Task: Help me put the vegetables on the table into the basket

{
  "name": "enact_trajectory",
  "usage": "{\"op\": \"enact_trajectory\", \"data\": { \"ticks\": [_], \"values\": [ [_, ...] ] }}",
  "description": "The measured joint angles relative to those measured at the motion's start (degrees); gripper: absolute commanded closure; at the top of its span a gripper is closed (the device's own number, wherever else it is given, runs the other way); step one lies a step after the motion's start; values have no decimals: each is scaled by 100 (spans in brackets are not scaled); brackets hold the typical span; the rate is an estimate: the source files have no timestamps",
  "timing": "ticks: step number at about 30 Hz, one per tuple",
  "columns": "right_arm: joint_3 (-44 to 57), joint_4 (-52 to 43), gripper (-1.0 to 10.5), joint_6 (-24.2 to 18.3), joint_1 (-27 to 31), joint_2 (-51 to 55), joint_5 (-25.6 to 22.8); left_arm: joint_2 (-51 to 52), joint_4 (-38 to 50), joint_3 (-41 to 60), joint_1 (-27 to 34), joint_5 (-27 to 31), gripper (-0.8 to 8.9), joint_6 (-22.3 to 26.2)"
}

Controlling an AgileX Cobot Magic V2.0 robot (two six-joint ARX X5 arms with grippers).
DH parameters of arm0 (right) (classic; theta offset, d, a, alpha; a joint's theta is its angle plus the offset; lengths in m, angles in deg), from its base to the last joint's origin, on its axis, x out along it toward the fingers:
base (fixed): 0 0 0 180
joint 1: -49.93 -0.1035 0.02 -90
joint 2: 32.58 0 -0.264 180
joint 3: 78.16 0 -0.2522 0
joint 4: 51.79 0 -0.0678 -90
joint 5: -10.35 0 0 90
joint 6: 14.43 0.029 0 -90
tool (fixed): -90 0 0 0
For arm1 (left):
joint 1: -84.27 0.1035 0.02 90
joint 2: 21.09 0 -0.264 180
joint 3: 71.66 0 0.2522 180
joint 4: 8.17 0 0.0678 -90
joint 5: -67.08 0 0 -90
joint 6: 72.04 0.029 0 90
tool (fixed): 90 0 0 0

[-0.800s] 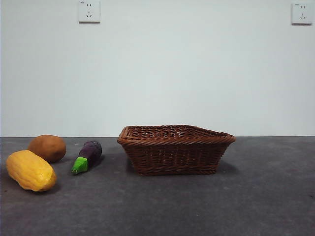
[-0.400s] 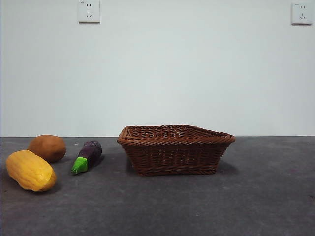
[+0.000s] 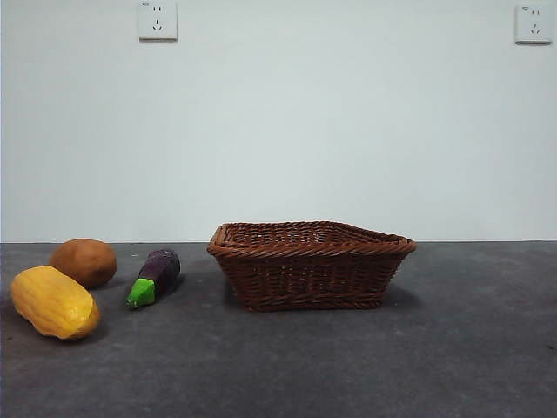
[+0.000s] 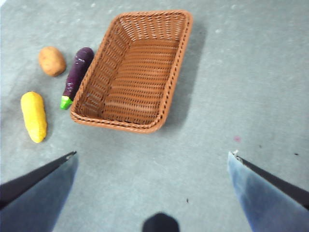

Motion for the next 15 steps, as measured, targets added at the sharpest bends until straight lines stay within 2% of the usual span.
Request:
{"op": "enact_trajectory", "data": {
  "ticks": [3,5,15],
  "values": [
    [-61,-490,317,127,-2,-448,267,-127,2,0,0,0,185,-15],
    [-299,-710,317,168,-76,-920,273,-203,0,0,0,0,185,-17],
    [-3003,-570,318,201,-957,-4548,-87,-337,0,0,0,0,185,-20]
  ]
}}
